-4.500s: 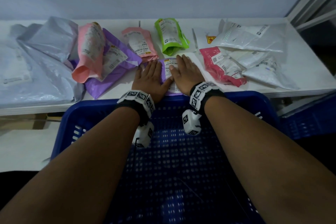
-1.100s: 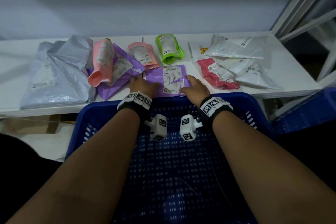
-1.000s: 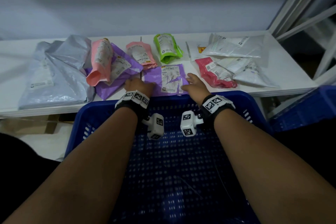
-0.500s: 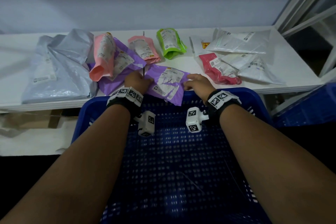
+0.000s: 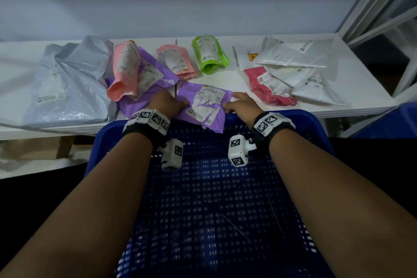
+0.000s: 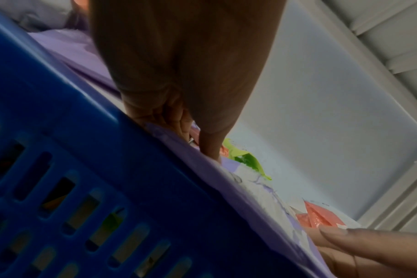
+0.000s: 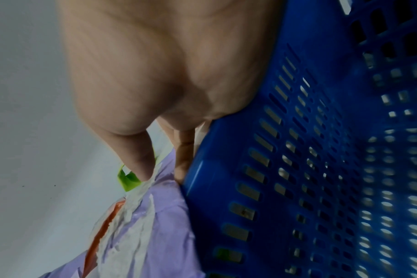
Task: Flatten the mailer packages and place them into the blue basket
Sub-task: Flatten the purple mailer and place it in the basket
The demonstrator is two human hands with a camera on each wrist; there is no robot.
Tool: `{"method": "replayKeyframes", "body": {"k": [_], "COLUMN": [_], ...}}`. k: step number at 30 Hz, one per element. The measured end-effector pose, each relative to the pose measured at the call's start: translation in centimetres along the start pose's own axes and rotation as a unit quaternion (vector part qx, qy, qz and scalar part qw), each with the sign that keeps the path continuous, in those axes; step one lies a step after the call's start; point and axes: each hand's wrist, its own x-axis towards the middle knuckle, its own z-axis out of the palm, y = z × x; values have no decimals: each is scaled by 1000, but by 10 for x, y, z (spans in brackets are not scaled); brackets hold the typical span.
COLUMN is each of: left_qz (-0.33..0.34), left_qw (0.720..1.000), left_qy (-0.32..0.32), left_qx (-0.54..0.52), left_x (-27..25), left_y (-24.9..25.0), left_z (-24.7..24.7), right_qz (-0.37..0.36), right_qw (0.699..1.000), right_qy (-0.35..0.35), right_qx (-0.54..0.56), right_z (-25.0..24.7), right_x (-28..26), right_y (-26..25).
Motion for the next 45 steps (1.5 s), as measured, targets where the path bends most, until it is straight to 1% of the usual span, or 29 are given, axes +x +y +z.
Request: {"method": "replayKeyframes", "body": {"k": [2,6,8,12,14,18,21,24,25,27,29,31,33,35,37,39,42,45], "left_qz": [-4,-37,-46,-40,-23,-15,-22,-21,-28,-77,-112,-120,-121,-111,-88,-67,-52,-25], "left_qw": [1000,998,996,995,995,991,994,997,996,985,969,966,971,982,992,996,998,999], "left_qy": [-5,-43,-54,-47,-42,-39,-31,-39,-47,-72,-73,-58,-27,-4,-10,-25,-16,0], "left_qx": [7,37,49,74,89,130,98,65,74,140,206,223,205,156,93,50,6,-23], "left_x": [1,9,13,10,13,17,11,9,8,3,-6,-13,-17,-20,-22,-24,-32,-46], "left_y": [0,-4,-6,-3,-2,0,3,4,6,12,18,17,12,9,10,12,14,16], "left_z": [-1,1,4,3,4,6,7,7,6,6,11,18,22,19,16,13,12,14], "right_qz": [2,-8,-20,-30,-35,-25,-20,-13,-12,-6,-8,-18,-37,-50,-49,-49,-55,-44], "right_qw": [1000,1000,999,998,997,998,998,998,998,999,999,1000,999,998,995,988,974,960], "right_qy": [-4,-11,-16,-20,-21,-24,-27,-13,-7,3,9,20,32,41,45,46,84,130], "right_qx": [-12,-22,-36,-50,-62,-46,-62,-62,-61,-48,-31,-15,-4,21,76,141,205,244], "right_z": [-1,-6,-8,-7,-5,-7,-10,-8,-7,-5,-3,0,5,8,8,6,5,8], "right_x": [3,-28,-33,-27,-26,-31,-46,-53,-54,-55,-61,-69,-76,-85,-95,-101,-109,-113], "right_y": [3,-24,-29,-26,-25,-26,-31,-35,-36,-35,-35,-34,-30,-25,-22,-21,-23,-24]}}
